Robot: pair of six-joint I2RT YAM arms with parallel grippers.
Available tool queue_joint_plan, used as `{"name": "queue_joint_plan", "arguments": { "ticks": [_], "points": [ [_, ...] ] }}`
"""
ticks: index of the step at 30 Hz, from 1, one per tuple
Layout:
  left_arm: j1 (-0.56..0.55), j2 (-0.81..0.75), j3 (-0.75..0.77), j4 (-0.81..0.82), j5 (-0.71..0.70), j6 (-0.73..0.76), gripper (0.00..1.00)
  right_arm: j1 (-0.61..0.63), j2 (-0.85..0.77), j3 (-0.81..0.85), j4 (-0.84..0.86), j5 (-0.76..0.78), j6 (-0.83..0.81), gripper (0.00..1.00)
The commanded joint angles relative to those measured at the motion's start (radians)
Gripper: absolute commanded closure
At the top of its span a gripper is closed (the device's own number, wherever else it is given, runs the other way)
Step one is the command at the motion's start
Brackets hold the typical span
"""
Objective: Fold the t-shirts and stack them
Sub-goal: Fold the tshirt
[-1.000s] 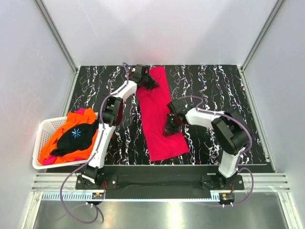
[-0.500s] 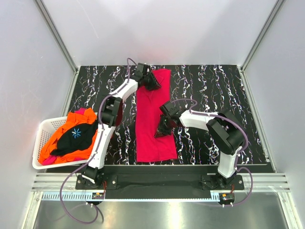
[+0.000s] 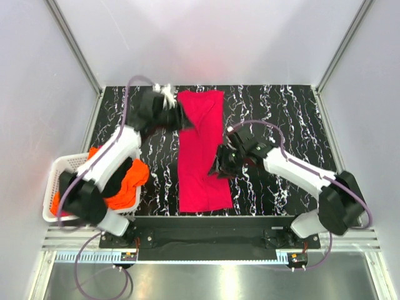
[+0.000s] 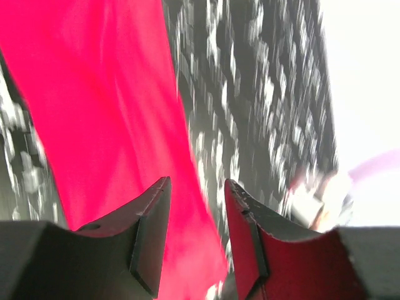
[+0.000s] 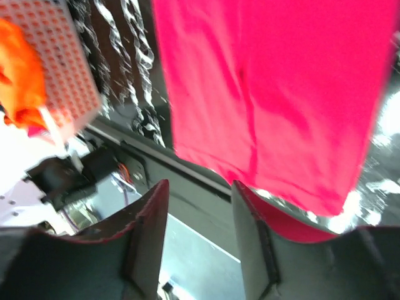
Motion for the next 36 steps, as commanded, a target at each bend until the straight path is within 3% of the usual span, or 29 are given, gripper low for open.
{"name": "queue_joint_plan", "arguments": {
  "ticks": [1,6,10,17,25,36],
  "points": [
    [-0.084,-0.138,-0.302,-0.079,0.013,0.050,0.56,-0.043,-0.079,-0.115,-0.055,-0.077,-0.048,0.47],
    [-0.172,-0.364,-0.566,-0.111,-0.027,-0.011,0.54,-0.110,-0.178,-0.280,-0.028,-0.156,-0.079,0.38],
    [-0.183,-0.440,-0.734,-0.135,-0.069,-0.062,0.52,-0.170,-0.179,-0.351,-0.022,-0.241,-0.111,0.35],
    [-0.183,-0.408,-0.797,-0.109,-0.035,-0.123,0.47,-0.193,-0.156,-0.422,-0.005,-0.241,-0.140,0.35],
    [-0.191,-0.405,-0.867,-0.080,-0.001,-0.203,0.44,-0.209,-0.133,-0.475,0.069,-0.245,-0.165,0.48],
    [-0.192,-0.416,-0.959,0.013,0.022,-0.258,0.49,-0.216,-0.055,-0.502,0.132,-0.261,-0.211,0.55]
  ]
}}
